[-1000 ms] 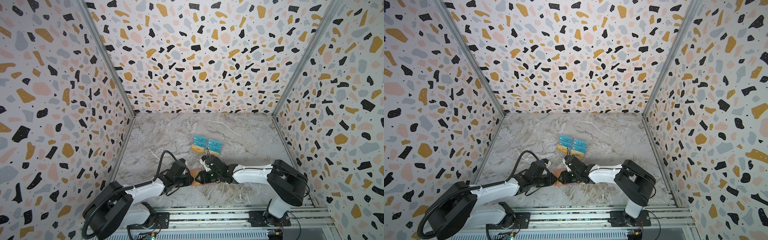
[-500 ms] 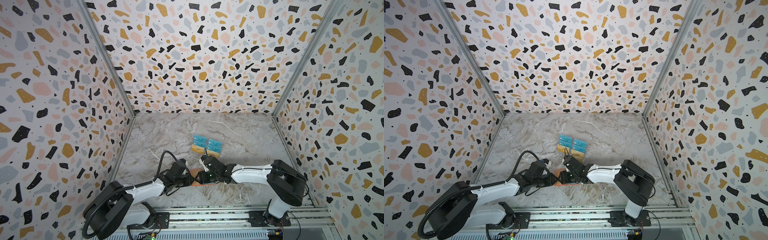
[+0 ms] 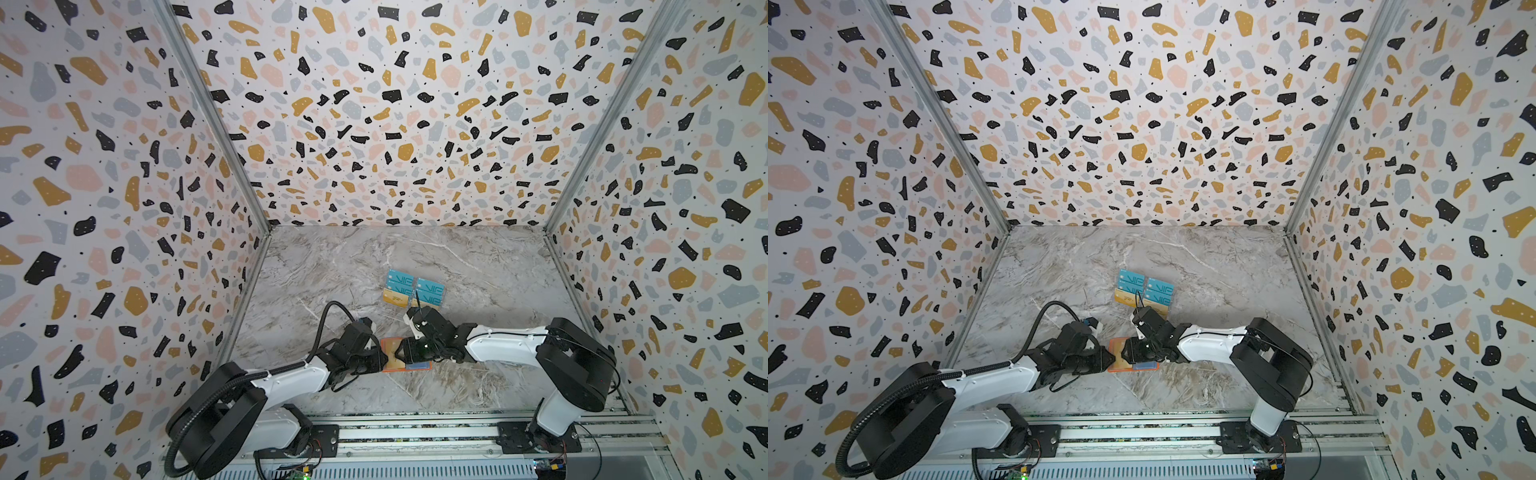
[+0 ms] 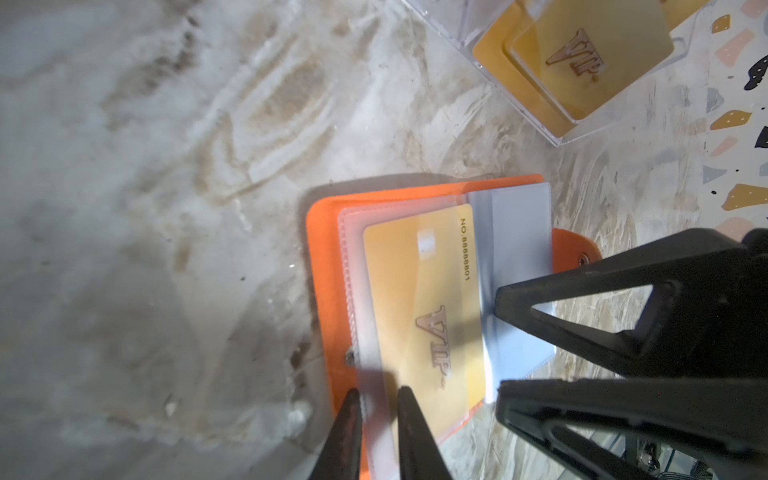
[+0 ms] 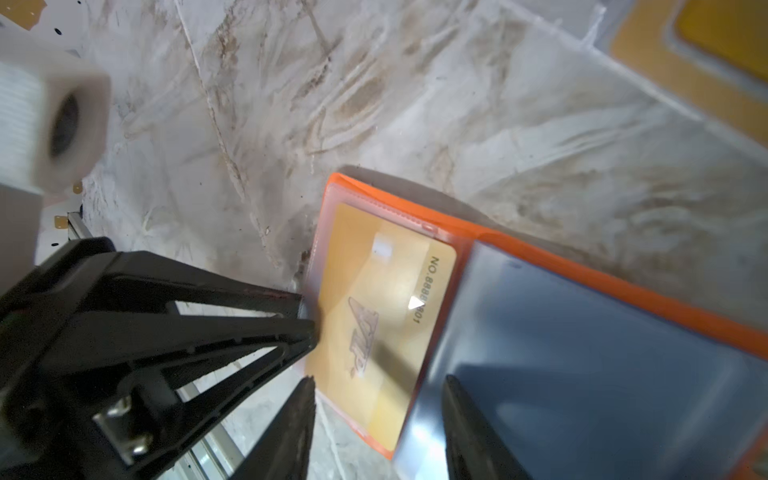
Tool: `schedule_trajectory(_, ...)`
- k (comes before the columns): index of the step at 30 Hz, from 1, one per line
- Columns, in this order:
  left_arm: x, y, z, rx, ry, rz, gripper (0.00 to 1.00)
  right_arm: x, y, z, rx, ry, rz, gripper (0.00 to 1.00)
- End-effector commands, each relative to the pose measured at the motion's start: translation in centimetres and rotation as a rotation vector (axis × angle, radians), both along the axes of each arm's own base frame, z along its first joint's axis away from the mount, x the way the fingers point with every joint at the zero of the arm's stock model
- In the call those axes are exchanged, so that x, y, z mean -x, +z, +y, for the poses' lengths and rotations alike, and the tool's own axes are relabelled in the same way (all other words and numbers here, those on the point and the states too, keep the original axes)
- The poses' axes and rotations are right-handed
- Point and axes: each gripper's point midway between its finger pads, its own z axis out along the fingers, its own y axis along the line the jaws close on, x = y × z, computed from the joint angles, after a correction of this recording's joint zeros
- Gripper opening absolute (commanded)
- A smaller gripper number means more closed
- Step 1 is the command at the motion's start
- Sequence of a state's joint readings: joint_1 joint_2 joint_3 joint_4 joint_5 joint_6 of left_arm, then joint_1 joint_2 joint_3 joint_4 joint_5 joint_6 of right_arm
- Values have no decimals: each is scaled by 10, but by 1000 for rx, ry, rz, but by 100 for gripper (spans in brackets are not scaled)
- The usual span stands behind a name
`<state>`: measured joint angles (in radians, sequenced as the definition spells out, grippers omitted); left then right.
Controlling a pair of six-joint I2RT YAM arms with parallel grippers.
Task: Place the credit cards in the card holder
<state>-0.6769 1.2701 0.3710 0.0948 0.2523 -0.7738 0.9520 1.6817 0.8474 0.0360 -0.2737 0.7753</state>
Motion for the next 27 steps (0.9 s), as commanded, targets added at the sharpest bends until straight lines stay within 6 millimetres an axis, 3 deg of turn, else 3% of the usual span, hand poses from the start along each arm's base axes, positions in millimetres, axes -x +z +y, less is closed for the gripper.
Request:
schedule_trajectory(1, 0, -2, 4, -24, 2, 5, 20, 1, 0, 3, -2, 26, 2, 51)
schedule_trajectory(9, 0, -1, 3, -15, 4, 5, 20, 5, -12, 4, 20, 38, 38, 51)
schedule_trajectory(27, 2, -3, 4, -3, 11, 6, 20, 9, -1, 26, -82, 72, 86, 51)
